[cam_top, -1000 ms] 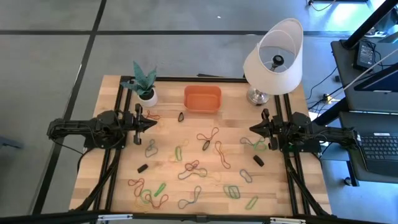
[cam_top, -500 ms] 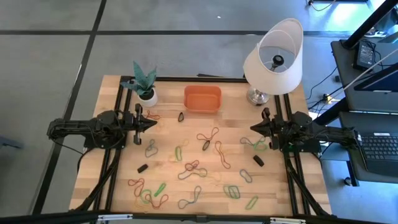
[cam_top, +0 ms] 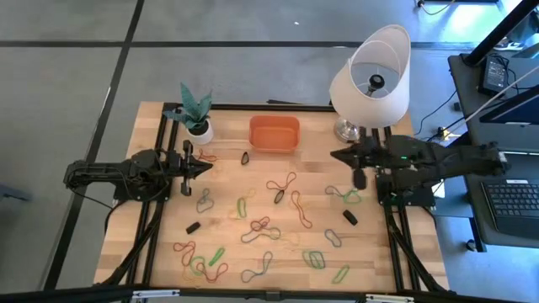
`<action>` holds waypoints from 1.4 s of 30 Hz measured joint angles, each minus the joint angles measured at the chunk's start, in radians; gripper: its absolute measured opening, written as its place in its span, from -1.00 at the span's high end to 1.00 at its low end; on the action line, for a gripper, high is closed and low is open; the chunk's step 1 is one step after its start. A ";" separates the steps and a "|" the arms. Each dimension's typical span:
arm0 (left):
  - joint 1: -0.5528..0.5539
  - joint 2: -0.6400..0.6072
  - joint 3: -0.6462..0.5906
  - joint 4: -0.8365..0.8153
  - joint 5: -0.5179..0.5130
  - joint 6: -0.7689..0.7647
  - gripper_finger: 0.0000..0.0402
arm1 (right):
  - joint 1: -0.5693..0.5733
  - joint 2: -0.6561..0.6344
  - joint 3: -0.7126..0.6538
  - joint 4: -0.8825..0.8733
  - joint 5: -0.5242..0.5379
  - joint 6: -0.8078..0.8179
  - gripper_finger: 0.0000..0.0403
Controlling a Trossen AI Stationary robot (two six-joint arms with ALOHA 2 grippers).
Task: Pick and place rubber bands into bin
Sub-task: Put the blue rubber band into the bin
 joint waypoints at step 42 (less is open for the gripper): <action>0.000 0.000 0.000 0.000 0.000 0.000 0.99 | 0.029 0.657 -0.061 -0.489 -0.201 0.541 0.11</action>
